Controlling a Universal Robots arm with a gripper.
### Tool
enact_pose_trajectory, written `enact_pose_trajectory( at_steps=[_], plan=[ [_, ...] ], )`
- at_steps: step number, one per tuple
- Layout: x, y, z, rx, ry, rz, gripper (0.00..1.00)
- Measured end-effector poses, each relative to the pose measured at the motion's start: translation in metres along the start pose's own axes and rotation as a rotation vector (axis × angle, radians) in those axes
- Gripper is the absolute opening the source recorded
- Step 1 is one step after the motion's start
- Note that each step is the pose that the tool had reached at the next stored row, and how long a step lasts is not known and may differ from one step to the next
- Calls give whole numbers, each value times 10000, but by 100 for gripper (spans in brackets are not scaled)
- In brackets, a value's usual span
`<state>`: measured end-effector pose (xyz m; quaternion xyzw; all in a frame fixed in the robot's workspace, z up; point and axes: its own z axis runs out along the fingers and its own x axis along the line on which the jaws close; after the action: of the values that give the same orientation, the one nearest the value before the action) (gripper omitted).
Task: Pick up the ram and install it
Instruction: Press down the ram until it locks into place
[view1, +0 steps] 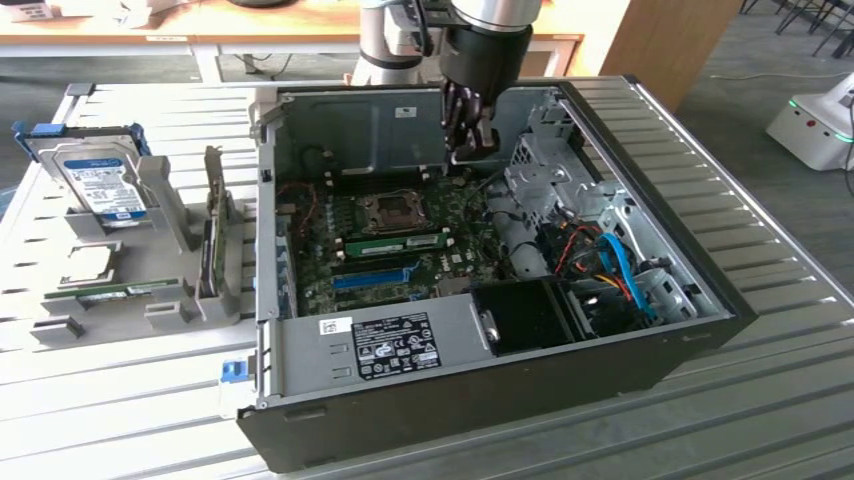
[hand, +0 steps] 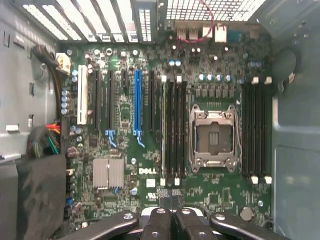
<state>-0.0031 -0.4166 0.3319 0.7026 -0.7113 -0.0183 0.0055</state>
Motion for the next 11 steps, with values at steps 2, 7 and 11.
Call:
enact_pose_trajectory(
  at_steps=[2,7,11],
  plan=[
    [0,-14,0,0,-1,0,10],
    [-1,-14,8,1,-2,0,10],
    [0,-15,38,0,0,0,10]
  ],
)
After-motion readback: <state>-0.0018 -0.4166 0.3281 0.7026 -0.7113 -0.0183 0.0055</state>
